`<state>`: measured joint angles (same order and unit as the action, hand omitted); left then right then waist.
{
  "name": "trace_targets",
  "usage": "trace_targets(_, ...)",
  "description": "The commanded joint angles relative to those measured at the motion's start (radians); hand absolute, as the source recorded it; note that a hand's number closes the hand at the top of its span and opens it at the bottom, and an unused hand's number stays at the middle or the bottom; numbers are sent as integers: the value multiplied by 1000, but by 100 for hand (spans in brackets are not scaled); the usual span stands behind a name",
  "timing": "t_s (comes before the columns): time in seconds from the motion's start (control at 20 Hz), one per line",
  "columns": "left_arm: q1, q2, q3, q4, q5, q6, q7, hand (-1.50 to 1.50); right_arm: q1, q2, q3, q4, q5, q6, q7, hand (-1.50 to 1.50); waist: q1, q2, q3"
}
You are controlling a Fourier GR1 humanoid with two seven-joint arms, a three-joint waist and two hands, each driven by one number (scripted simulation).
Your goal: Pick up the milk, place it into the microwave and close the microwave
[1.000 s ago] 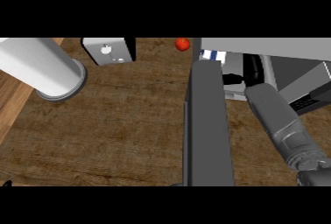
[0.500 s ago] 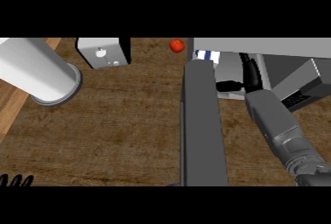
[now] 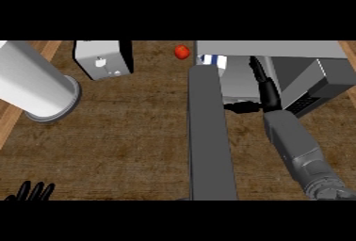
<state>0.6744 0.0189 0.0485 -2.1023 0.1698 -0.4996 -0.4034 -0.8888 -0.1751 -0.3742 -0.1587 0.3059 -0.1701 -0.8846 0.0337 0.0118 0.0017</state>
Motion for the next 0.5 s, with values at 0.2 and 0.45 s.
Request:
trace_targets(0.2,3,-18,-180,-66,-115,93,45,-150,119,28,26,-103,-34,125,-16,-150,-38,-17,-2)
trace_targets(0.45,-124,-19,-249,-12,-161,139,121,-150,259,12,49,-178,-48,188,-37,-150,-48,-17,-2)
